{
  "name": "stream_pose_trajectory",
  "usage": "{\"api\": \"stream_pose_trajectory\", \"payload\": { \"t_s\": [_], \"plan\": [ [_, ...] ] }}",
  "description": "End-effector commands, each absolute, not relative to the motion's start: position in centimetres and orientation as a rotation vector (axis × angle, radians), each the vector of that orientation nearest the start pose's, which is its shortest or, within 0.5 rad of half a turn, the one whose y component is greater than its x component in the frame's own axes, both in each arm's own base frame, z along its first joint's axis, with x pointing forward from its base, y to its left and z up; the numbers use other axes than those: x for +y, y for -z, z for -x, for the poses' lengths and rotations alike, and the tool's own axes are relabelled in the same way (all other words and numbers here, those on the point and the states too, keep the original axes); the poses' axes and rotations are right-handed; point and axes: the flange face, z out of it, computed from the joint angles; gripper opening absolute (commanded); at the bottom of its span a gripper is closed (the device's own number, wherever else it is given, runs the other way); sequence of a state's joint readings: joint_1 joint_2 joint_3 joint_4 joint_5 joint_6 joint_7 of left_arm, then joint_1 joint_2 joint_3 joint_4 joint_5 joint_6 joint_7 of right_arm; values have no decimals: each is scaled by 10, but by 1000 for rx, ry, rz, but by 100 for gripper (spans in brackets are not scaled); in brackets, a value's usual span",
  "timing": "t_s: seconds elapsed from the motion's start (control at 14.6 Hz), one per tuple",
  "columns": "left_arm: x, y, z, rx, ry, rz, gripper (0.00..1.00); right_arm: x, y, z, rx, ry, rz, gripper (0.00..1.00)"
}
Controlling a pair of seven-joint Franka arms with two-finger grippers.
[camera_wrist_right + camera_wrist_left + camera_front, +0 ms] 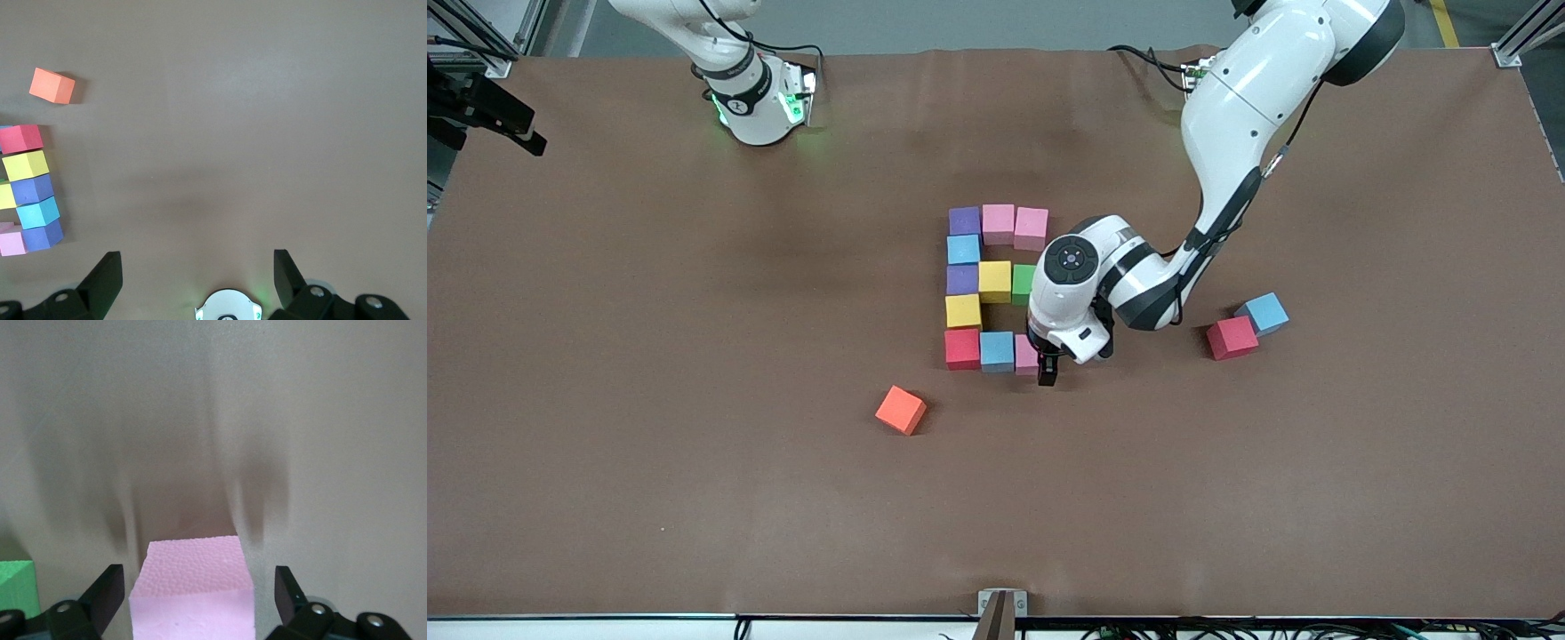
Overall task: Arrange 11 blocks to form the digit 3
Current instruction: 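Carry the pink cube with the left gripper beside the light blue cube, then release the pink cube and lift the left gripper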
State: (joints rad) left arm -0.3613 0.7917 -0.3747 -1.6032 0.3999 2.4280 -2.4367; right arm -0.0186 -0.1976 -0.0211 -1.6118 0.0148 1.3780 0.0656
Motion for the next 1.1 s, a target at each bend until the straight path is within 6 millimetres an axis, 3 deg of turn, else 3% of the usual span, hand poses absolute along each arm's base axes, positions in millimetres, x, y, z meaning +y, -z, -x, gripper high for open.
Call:
{"api": "stream_pose_trajectory", "payload": {
  "t_s": [0.0, 0.27, 0.48, 0.68, 0.82, 1.03],
  "plan": [
    [-449, -218, -538, -2223, 4, 2337, 100, -17, -701, -468, 158, -20, 3113, 100],
    [-450, -239, -531, -2187, 26, 2335, 100, -16, -701, -487, 151, -72, 3122, 100],
    [-452, -276, -525, -2086, 74, 2426, 100, -16, -703, -491, 151, -84, 3123, 100],
    [-417, -327, -544, -1838, 84, 2611, 100, -15, -704, -491, 148, -82, 3117, 100],
    [-389, -348, -557, -1659, 34, 2715, 100, -16, -703, -491, 149, -87, 3114, 100],
    [-352, -372, -568, -1227, -1, 2884, 100, -15, -702, -490, 150, -101, 3110, 100]
  ]
}}
